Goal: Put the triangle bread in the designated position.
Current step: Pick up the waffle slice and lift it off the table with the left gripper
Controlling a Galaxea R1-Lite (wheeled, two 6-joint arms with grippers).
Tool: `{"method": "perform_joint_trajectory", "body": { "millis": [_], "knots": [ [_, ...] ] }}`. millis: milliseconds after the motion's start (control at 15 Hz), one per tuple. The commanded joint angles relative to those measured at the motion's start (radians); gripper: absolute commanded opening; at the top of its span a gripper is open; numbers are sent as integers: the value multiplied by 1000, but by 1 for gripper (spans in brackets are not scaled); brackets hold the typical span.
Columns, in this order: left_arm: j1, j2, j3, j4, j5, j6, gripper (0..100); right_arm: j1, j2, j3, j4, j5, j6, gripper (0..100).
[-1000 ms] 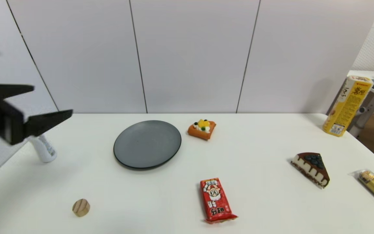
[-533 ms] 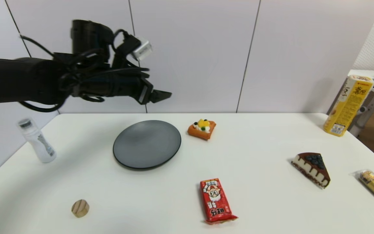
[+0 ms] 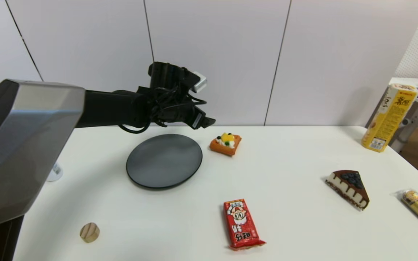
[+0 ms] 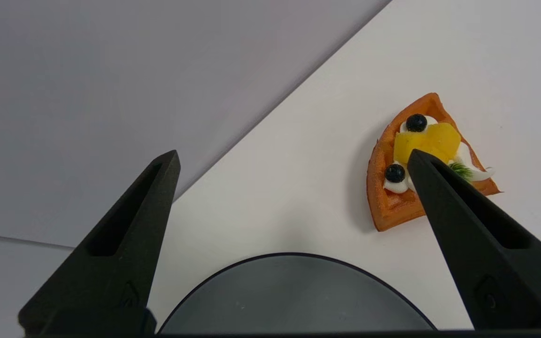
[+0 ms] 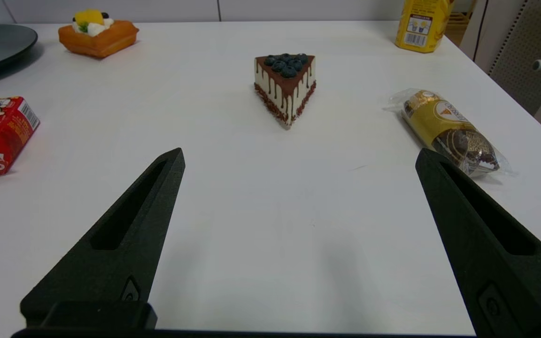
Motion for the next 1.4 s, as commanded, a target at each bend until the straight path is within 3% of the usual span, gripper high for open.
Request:
{"method": "perform_joint_trajectory", "body": {
  "millis": [67,333,1267,1333,1400],
  "knots": [
    [-57,94,-47,32,0,-42,100,1,2,2,0,0,1,100],
    [-109,164,-110,33,3,-66,100,-1,2,2,0,0,-2,100],
    [-116,247,-143,33,1,-117,100,1,2,2,0,0,-2,100],
    [-116,249,-143,33,1,-118,0,-1,2,2,0,0,1,100],
    [-116,249,-141,38,1,-122,0,-1,2,2,-2,0,1,100]
  ]
}}
